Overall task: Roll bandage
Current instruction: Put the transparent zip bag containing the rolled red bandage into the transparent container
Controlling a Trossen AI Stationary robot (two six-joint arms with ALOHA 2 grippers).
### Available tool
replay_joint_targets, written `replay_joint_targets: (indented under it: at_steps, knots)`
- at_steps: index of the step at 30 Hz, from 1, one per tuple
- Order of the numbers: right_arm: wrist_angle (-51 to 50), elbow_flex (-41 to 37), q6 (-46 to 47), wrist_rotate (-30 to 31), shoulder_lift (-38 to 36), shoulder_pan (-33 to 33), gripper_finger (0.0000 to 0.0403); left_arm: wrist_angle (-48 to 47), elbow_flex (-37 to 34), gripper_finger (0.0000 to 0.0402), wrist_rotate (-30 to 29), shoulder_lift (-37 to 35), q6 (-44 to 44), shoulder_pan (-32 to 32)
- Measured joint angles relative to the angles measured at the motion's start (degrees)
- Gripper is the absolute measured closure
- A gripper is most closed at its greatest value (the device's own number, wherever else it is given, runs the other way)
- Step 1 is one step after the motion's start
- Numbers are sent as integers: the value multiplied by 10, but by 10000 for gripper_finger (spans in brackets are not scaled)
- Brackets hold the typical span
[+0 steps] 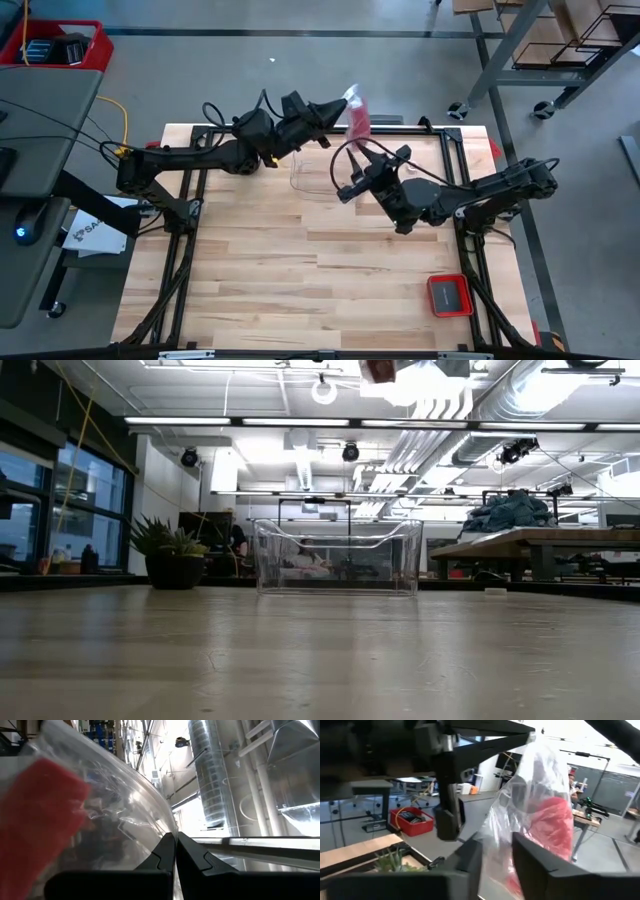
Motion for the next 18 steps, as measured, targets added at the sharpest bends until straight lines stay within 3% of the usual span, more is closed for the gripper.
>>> replay_joint_targets:
  at_steps: [5,18]
  knots:
    - [21,0,0,27,0,0,393,-2,0,401,0,0,3,0]
    - [25,0,0,118,-1,44,403,-3,0,401,37,0,21,39]
